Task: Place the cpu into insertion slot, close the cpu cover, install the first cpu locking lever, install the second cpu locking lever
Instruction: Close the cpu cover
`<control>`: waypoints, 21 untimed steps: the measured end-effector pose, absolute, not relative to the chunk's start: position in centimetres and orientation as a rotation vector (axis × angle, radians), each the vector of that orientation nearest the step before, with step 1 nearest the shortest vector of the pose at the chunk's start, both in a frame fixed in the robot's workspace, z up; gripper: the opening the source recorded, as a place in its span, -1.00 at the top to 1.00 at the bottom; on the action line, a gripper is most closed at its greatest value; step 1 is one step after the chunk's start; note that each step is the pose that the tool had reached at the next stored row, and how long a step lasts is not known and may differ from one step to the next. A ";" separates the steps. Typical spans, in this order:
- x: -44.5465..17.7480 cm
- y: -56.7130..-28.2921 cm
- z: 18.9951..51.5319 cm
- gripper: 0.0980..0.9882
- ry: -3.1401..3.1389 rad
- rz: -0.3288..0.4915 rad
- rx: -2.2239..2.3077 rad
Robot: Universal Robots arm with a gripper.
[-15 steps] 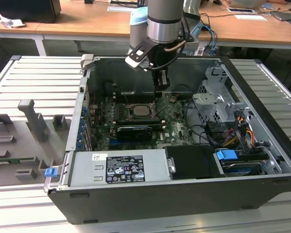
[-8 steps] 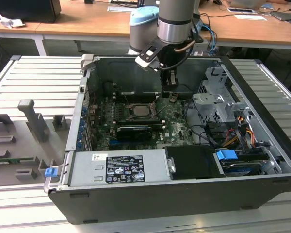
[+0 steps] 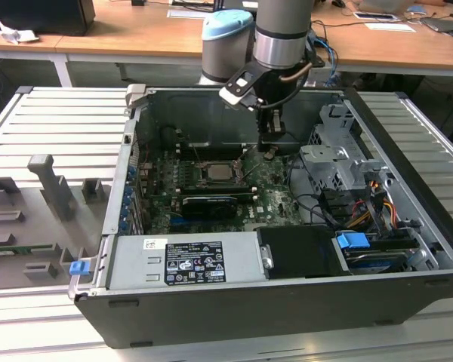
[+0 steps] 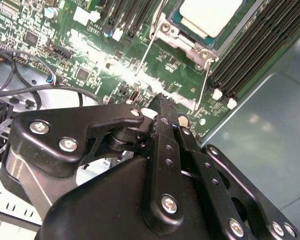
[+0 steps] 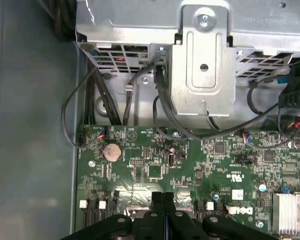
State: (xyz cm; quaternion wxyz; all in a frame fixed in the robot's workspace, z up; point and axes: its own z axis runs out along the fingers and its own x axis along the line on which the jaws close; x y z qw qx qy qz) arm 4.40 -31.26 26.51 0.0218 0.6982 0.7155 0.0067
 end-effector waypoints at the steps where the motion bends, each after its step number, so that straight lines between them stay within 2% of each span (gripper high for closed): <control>1: 4.5 -31.3 26.5 0.98 2.217 0.021 2.164; 21: 4.6 -31.3 25.4 0.98 2.221 0.013 2.167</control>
